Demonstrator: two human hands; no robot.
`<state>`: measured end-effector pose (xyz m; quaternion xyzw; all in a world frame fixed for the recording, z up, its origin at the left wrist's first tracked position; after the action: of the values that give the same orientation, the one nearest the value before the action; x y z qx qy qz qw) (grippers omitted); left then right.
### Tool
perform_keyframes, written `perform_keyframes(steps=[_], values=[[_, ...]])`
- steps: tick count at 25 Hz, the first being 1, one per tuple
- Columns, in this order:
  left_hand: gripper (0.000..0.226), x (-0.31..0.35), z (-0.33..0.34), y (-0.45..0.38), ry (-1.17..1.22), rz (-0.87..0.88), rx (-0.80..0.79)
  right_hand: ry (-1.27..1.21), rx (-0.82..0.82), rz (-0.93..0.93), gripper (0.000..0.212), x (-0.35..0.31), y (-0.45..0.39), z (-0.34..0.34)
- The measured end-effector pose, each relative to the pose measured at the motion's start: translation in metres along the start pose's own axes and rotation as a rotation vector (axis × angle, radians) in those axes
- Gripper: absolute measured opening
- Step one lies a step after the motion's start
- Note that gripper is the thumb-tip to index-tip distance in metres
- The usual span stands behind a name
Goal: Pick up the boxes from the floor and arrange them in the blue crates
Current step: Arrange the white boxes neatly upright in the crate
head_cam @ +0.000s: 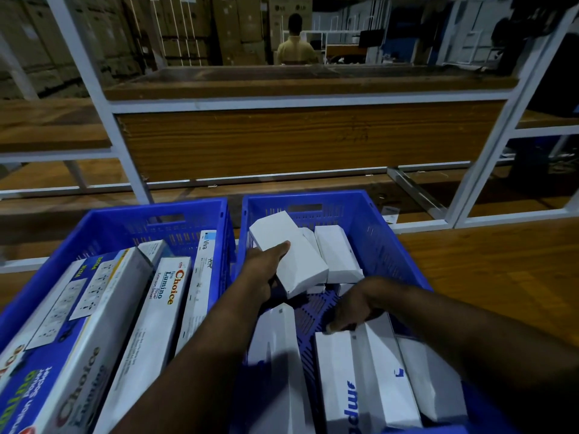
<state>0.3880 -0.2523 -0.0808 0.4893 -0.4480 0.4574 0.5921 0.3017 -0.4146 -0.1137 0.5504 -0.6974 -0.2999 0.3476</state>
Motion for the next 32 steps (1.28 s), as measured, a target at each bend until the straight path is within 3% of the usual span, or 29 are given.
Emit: perform_keyframes(steps=[2, 4, 8, 12, 18, 19, 21, 25, 32], values=[[0.048, 0.002, 0.000, 0.002, 0.007, -0.006, 0.002, -0.019, 0.130, 0.081, 0.045, 0.012, 0.001, -0.023], [0.046, 0.002, 0.000, 0.003, 0.006, -0.015, 0.000, -0.058, 0.288, 0.190, 0.040, 0.029, 0.003, -0.042], [0.044, 0.002, 0.001, 0.004, 0.011, -0.017, -0.003, -0.274, 0.392, 0.228, 0.037, 0.044, -0.008, -0.052], [0.046, 0.000, 0.000, 0.003, 0.032, -0.017, 0.000, -0.375, 0.313, 0.220, 0.039, 0.034, -0.026, -0.040], [0.047, -0.002, 0.000, 0.001, 0.054, -0.025, -0.004, -0.787, 0.305, 0.167, 0.040, 0.043, -0.043, -0.040], [0.048, -0.003, 0.000, 0.000, 0.056, -0.027, -0.003, -0.836, 0.299, 0.166, 0.037, 0.043, -0.043, -0.039], [0.048, -0.003, 0.000, 0.000, 0.058, -0.031, 0.005, -0.975, 0.261, 0.162, 0.009, 0.045, -0.047, -0.035], [0.047, -0.002, 0.001, 0.000, 0.059, -0.036, -0.001, -1.086, 0.213, 0.192, 0.030, 0.056, -0.050, -0.032], [0.043, 0.001, 0.001, 0.004, 0.050, -0.052, 0.000, -1.269, 0.213, 0.218, 0.022, 0.063, -0.054, -0.031]])
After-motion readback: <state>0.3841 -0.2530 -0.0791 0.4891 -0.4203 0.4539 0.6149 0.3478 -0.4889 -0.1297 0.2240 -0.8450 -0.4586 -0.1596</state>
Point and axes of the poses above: each hand's wrist, its own y-axis away from the middle knuckle, its own z-axis out of the palm, x = y × z, the point moved 6 cm from there along -y, towards the middle knuckle, and after that the axes turned 13 degrees about z, right-handed, at the moved point
